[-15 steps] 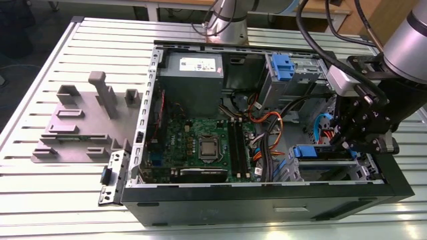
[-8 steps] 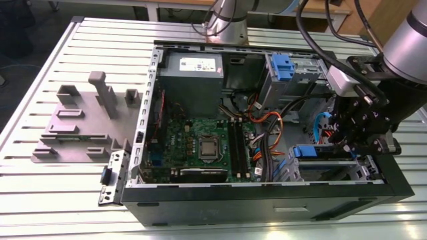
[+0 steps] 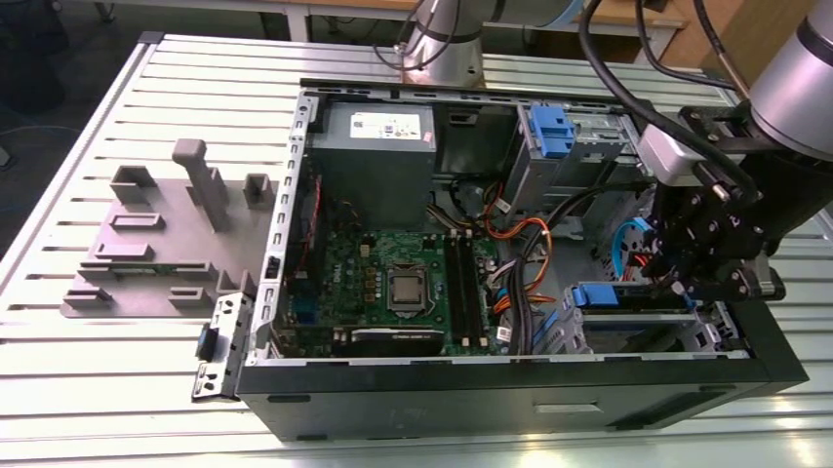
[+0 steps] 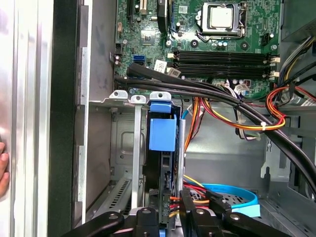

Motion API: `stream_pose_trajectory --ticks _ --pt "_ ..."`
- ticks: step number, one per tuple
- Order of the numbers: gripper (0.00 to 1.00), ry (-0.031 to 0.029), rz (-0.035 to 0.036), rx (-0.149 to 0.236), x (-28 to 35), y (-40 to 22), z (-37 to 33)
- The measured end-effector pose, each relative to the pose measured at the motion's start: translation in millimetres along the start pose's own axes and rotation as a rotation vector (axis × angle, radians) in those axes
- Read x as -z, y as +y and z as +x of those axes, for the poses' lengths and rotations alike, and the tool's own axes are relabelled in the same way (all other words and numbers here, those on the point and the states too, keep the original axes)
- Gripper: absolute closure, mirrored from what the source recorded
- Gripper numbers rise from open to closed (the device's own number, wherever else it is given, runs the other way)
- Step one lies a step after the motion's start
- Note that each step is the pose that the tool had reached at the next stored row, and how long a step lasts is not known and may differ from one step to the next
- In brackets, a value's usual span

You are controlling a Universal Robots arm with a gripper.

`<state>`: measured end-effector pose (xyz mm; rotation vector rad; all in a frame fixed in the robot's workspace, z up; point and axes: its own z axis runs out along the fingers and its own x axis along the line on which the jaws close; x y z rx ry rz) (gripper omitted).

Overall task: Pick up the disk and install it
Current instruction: 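Insert the first disk wire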

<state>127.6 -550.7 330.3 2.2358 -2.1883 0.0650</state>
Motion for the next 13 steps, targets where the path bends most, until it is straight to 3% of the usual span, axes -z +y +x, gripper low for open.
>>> stream_pose_trajectory --ticks 13 --pt "0.69 -0.0001 -0.0006 0.000 4.4 -0.1 0.2"
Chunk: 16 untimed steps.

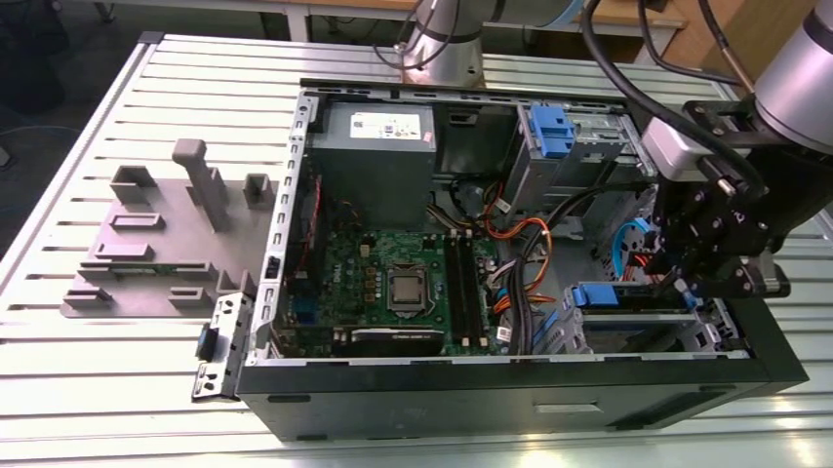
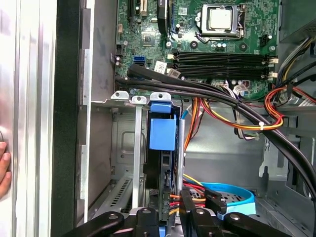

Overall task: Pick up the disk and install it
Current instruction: 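Insert the first disk wire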

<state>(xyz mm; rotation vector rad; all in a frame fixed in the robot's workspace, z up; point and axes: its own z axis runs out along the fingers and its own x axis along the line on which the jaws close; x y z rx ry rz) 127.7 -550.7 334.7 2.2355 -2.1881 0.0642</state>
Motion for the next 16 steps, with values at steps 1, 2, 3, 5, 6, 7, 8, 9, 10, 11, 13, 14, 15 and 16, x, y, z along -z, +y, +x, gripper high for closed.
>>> stream_pose_trajectory --ticks 1,2,3,5,6,7,8,9,10,11,13,14,15,16 --pt "0.69 0.0001 -0.0002 0.000 0.5 0.0 0.0" --pt "0.69 0.0000 -0.0004 0.000 0.8 0.0 0.0" --pt "0.69 -0.0002 -0.0005 0.000 1.0 0.0 0.0" --pt "0.69 -0.0001 -0.0006 0.000 1.4 0.0 0.0" --pt "0.69 0.0000 -0.0007 0.000 1.7 0.0 0.1" --pt "0.69 -0.0001 -0.0008 0.000 1.9 0.0 0.1" --pt "0.69 0.0000 -0.0008 0.000 2.2 0.0 0.1" --pt "0.69 0.0001 -0.0010 0.000 2.5 0.0 0.1" --pt "0.69 0.0001 -0.0012 0.000 2.9 -0.1 0.1" --pt "0.69 0.0001 -0.0014 0.000 3.2 -0.1 0.1" --pt "0.69 -0.0001 -0.0019 0.000 3.7 -0.1 0.1" --pt "0.69 -0.0001 -0.0022 0.000 4.0 -0.1 0.2" --pt "0.69 0.0000 -0.0025 0.000 4.4 -0.1 0.2" --pt "0.69 0.0000 -0.0029 0.000 4.8 -0.1 0.2"
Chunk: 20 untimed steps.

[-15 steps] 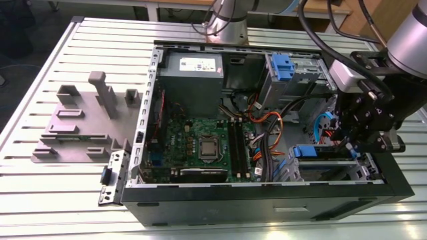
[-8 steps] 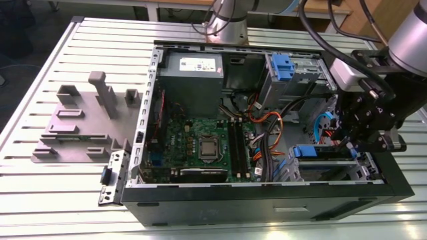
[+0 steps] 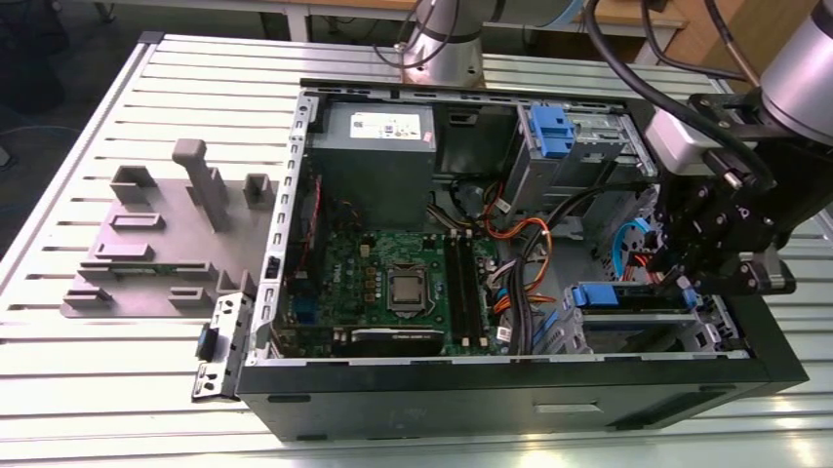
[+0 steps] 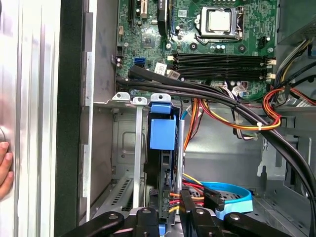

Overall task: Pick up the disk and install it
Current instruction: 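Insert the first disk wire, then insert the second disk wire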

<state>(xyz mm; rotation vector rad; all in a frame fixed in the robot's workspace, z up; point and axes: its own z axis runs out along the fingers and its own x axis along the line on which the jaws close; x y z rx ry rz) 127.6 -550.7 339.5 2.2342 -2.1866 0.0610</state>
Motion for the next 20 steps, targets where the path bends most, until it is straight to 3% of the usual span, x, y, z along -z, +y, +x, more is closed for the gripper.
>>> stream_pose_trajectory --ticks 5,9,20 --pt "0.70 -0.0002 -0.0011 0.000 0.5 0.0 0.0" --pt "0.89 -0.0001 -0.0012 0.000 0.5 0.0 0.0" --pt "0.89 -0.0002 -0.0017 0.000 0.5 0.7 0.0"
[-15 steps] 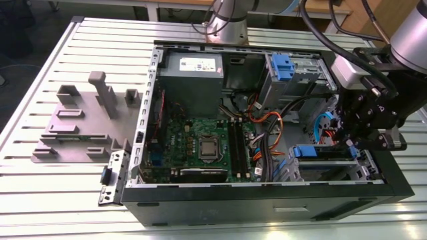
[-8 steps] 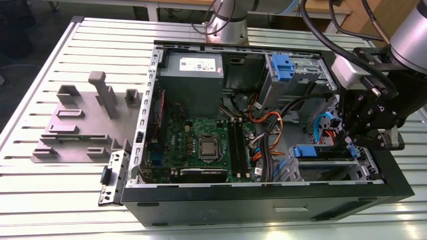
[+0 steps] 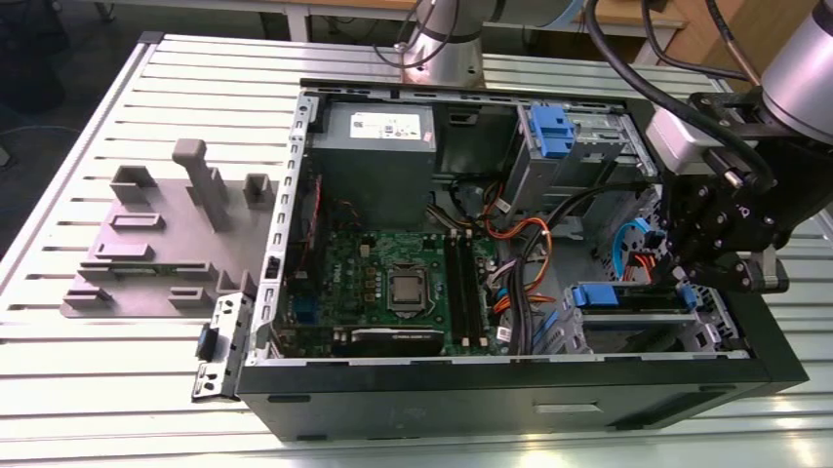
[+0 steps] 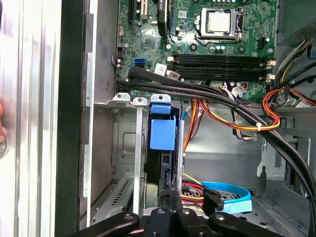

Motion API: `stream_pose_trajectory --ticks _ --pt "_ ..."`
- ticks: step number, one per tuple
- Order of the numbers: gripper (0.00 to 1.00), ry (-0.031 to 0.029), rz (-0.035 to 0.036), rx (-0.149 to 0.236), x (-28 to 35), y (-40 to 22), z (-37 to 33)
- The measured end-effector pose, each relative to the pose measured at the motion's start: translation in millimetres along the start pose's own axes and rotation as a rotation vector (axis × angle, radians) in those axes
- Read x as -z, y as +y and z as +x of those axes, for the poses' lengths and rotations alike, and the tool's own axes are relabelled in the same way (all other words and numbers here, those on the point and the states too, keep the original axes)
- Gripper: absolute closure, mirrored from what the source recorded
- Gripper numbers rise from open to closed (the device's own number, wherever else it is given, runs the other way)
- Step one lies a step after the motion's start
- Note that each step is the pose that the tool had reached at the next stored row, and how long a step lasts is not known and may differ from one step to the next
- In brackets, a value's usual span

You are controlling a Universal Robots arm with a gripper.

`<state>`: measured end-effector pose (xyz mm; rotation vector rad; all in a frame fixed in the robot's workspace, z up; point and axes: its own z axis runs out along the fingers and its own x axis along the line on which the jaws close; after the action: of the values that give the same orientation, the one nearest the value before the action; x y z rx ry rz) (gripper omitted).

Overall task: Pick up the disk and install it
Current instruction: 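Insert the second disk wire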

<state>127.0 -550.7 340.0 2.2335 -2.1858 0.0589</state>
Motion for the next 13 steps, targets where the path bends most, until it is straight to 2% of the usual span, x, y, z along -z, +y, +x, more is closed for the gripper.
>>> stream_pose_trajectory --ticks 6,13 --pt "0.89 0.0001 0.0001 0.000 0.1 4.8 -0.1" --pt "0.89 0.0000 0.0001 0.000 0.2 6.1 -0.2"
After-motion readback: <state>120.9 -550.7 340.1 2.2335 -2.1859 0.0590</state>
